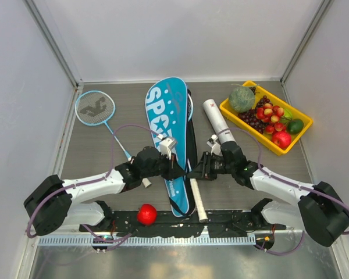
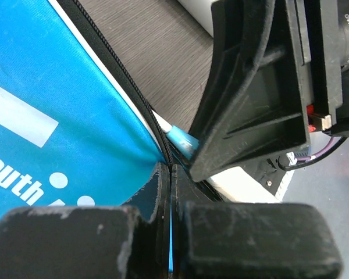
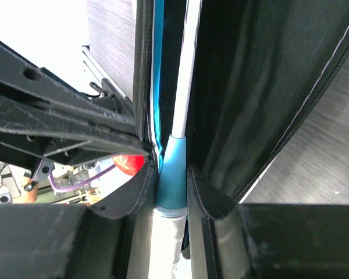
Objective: Pack up the badminton gear
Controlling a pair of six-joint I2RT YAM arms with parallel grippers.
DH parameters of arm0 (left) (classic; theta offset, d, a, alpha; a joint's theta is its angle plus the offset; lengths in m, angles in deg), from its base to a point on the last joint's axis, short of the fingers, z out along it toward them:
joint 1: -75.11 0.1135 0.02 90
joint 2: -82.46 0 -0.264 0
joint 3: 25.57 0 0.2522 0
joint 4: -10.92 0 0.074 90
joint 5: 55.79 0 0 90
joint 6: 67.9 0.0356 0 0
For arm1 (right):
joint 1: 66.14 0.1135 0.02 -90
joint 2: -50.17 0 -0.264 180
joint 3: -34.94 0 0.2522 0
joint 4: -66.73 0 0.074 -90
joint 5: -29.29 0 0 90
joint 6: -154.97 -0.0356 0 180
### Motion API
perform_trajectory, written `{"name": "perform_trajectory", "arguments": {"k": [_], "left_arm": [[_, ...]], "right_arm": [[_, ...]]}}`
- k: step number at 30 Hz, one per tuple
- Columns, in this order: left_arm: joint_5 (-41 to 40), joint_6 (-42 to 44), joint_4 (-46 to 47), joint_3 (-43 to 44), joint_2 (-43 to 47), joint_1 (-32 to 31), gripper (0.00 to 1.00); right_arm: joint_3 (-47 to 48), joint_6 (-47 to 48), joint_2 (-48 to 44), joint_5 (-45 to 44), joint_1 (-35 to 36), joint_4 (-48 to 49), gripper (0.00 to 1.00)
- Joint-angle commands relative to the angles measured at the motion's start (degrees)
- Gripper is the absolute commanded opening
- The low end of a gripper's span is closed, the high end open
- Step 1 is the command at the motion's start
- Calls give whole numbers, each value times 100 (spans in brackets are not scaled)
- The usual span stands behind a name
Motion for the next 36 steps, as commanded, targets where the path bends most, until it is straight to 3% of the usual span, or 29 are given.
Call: {"name": "perform_trajectory", "arguments": {"k": [1,10,31,36], "left_arm": [[348,-37,575,119,69,-4,0],[568,-942,1559,-189,-62,-4,0],[-12,-1356,1788,-505,-98,-4,0],[-187,-1408,1850,-576,-89,-22,0]], "right_arm": [[462,461,167,-516,-42,561,5],[436,75,808,-1430,-42,1272,5],[708,-523,2127,-2503,116,2318,6],[857,-681,2311,-2872,450,2371,13]]}}
